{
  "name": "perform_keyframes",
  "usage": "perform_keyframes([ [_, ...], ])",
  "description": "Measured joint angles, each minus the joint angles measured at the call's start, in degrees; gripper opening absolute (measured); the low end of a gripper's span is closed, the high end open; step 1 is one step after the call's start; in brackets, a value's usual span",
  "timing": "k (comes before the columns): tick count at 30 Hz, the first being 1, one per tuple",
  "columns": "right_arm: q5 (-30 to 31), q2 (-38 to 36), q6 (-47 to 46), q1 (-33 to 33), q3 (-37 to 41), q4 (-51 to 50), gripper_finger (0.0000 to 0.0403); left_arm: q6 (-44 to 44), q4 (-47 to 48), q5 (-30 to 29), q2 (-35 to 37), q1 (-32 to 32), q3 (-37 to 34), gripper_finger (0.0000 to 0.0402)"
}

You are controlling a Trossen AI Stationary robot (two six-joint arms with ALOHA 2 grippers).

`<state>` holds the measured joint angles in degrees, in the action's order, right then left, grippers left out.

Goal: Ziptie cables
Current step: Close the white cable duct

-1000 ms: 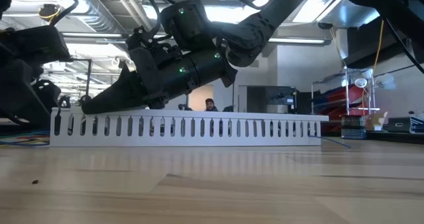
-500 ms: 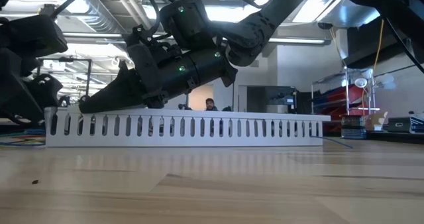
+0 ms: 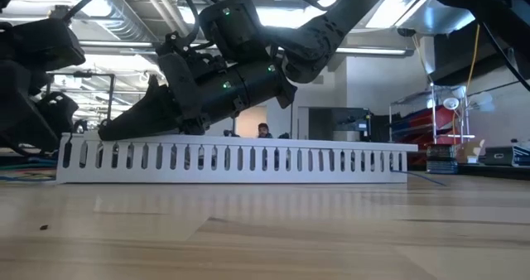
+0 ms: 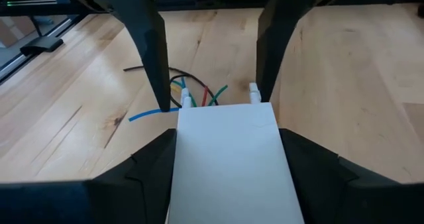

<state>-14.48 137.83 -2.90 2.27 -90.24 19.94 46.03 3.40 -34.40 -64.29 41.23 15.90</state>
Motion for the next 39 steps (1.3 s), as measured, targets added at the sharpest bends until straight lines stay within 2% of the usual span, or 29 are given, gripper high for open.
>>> perform_keyframes([
  [6, 0.52, 0.01, -0.15, -0.05, 0.02, 0.77, 0.0234, -1.49, -0.35, -0.67, 0.00, -2.13, 0.13, 0.0295],
  [16, 0.21, 0.02, -0.69, -0.08, 0.02, 1.28, 0.0234, -1.61, -0.39, -0.58, -0.55, -2.52, 0.13, 0.0239],
  [39, -0.55, 0.12, -1.95, 0.08, 0.11, 2.68, 0.0234, -2.28, -9.49, -3.43, -12.96, -1.20, 0.07, 0.0237],
])
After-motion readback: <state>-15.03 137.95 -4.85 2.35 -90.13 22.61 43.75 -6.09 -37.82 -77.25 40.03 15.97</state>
